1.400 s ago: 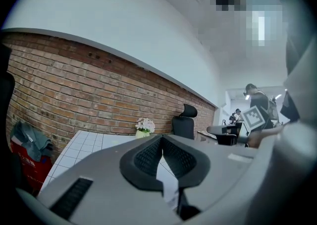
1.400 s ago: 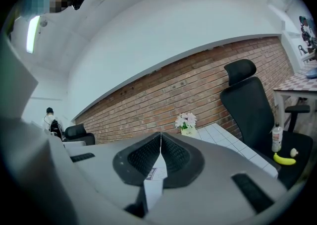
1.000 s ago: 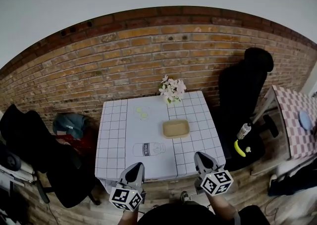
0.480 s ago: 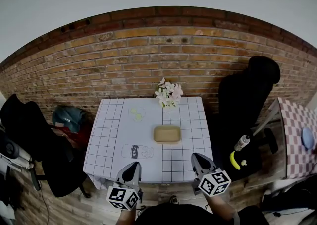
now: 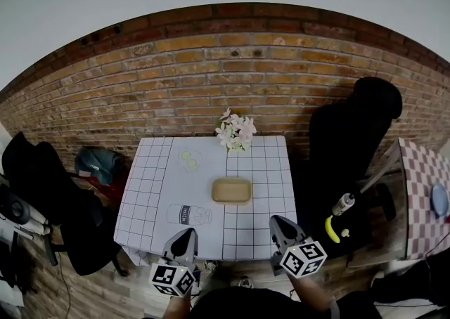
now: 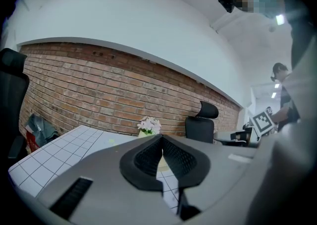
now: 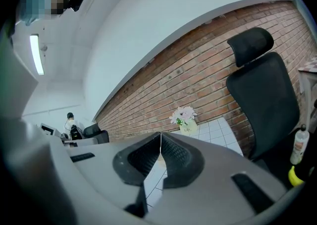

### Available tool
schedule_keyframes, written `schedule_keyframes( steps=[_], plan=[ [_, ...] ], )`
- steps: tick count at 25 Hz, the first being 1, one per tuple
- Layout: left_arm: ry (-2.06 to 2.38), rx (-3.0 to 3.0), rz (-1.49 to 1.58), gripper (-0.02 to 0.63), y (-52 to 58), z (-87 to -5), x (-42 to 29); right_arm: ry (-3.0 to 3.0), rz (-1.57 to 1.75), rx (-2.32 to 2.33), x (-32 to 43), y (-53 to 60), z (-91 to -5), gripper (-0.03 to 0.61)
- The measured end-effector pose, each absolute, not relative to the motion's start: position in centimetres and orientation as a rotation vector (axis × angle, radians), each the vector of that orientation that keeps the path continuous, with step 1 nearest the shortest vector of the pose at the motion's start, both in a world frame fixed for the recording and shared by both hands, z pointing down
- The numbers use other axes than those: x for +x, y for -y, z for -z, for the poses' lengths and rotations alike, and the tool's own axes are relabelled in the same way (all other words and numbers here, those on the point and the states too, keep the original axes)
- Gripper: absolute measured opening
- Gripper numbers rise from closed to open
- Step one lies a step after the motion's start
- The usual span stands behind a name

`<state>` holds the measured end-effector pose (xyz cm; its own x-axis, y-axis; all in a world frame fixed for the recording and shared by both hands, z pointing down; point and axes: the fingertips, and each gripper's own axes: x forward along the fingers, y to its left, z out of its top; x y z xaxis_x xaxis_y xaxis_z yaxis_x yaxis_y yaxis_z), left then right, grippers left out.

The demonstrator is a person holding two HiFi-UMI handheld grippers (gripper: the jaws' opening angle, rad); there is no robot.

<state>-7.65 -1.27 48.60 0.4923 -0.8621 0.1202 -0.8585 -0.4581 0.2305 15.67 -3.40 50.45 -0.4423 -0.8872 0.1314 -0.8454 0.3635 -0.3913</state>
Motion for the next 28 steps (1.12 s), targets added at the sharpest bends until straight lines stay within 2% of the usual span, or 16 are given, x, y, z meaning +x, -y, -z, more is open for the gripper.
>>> schedule_keyframes(
  steps=[28],
  plan=[
    [1.198,2.572,-0.094,0.011,17.3,-51.5,-7.7,-2.331,0.69,-1.779,14.1,15.1,-53.4,0.005]
  ],
)
